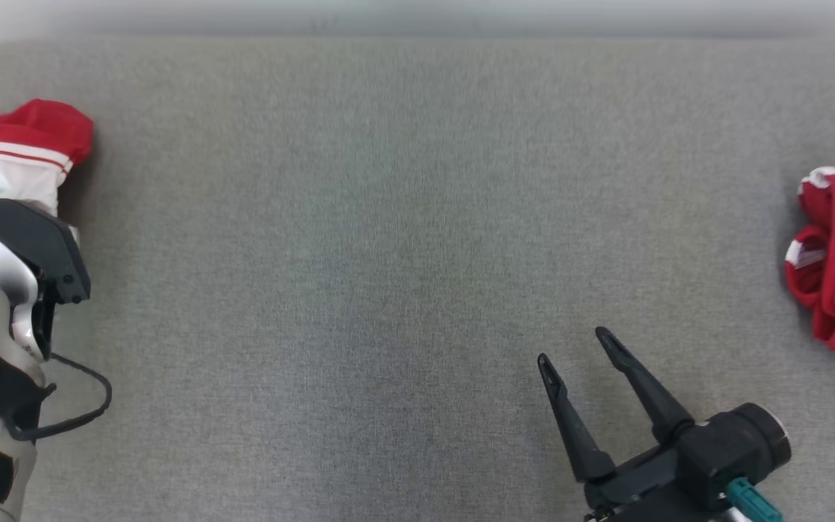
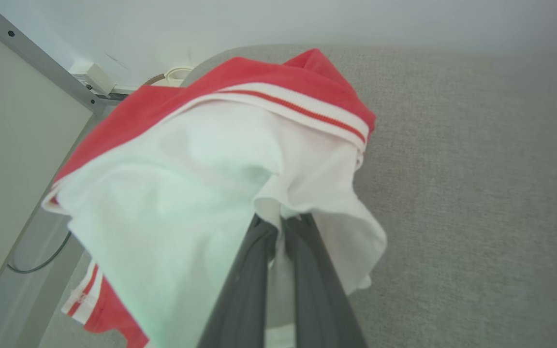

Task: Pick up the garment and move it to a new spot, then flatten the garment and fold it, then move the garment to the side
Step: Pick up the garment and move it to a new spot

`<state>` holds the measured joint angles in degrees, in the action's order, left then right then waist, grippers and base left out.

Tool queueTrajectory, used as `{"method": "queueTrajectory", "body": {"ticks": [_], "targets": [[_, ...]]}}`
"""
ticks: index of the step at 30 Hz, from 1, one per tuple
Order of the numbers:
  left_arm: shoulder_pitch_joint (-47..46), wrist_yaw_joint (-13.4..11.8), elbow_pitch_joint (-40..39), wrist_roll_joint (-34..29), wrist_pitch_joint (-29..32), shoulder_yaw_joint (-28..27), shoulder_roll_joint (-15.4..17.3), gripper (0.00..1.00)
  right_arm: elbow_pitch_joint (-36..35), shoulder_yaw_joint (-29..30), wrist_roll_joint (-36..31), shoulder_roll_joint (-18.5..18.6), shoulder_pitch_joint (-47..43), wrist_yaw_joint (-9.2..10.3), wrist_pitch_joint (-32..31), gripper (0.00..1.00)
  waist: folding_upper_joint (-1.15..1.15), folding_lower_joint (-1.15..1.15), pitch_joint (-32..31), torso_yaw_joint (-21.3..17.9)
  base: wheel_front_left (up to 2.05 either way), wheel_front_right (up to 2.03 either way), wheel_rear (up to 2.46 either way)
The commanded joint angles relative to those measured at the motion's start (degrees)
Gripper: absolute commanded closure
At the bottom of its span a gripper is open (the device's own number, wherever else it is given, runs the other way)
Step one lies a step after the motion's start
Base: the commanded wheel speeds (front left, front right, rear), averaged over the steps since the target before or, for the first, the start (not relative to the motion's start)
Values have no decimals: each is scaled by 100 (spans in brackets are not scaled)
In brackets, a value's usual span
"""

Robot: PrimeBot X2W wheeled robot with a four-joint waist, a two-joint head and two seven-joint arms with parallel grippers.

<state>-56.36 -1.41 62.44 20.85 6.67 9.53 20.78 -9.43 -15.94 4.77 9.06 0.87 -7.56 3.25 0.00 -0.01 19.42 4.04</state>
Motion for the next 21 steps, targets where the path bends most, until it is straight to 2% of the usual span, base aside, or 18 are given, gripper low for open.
{"method": "queueTrajectory", "body": {"ticks": [1, 6, 10, 17, 21], "targets": [[23, 50, -47, -1, 9, 32, -8, 100, 69, -42, 67, -41, 25, 12, 49, 0, 0, 1, -380, -26, 0, 0, 0], [-142, 352, -400, 119, -116, 70, -66, 100, 409, -235, 147, -233, 104, 12, 209, 0, 0, 1, -981, -221, 0, 0, 0], [-201, 406, -660, 192, -168, 89, -220, 100, 572, -226, 179, -302, 66, 12, 293, 0, 0, 1, -1306, -347, 0, 0, 0], [0, 647, -1393, 478, -134, 230, -892, 100, 830, -162, 235, -453, -176, 12, 399, 0, 0, 1, -1955, -729, 0, 0, 0], [126, 750, -1977, 667, -43, 383, -1300, 100, 854, -79, 218, -504, -234, 12, 446, 0, 0, 1, -2097, -1018, 0, 0, 0]]}}
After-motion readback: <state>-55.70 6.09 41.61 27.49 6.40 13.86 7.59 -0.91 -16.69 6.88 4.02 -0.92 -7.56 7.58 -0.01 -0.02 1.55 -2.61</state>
